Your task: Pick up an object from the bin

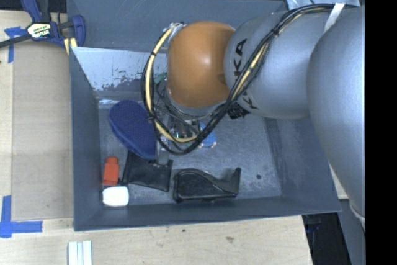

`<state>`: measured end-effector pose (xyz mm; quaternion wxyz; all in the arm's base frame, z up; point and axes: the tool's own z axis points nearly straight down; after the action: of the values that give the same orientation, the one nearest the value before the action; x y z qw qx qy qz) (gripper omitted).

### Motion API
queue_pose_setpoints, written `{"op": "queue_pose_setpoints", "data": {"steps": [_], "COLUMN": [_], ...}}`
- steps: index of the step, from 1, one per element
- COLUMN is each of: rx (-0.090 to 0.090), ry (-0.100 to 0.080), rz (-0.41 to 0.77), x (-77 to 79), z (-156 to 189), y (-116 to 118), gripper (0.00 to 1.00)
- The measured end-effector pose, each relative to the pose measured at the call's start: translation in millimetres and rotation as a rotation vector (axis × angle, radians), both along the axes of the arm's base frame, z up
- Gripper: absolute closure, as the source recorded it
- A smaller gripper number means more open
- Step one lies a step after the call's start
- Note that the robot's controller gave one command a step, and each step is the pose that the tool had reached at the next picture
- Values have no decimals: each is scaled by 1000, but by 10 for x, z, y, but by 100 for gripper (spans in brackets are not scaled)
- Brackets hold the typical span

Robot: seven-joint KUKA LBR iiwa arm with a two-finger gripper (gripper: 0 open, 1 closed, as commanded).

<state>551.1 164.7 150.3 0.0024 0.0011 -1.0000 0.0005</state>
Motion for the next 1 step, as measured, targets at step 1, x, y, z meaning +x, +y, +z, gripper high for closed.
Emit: {"op": "queue_pose_setpoints", "data": {"steps": [1], "rx": [4], "ry": [-17], "rz": [271], "x": [125], "z": [-782], "y": [-153], "gripper": [0]}}
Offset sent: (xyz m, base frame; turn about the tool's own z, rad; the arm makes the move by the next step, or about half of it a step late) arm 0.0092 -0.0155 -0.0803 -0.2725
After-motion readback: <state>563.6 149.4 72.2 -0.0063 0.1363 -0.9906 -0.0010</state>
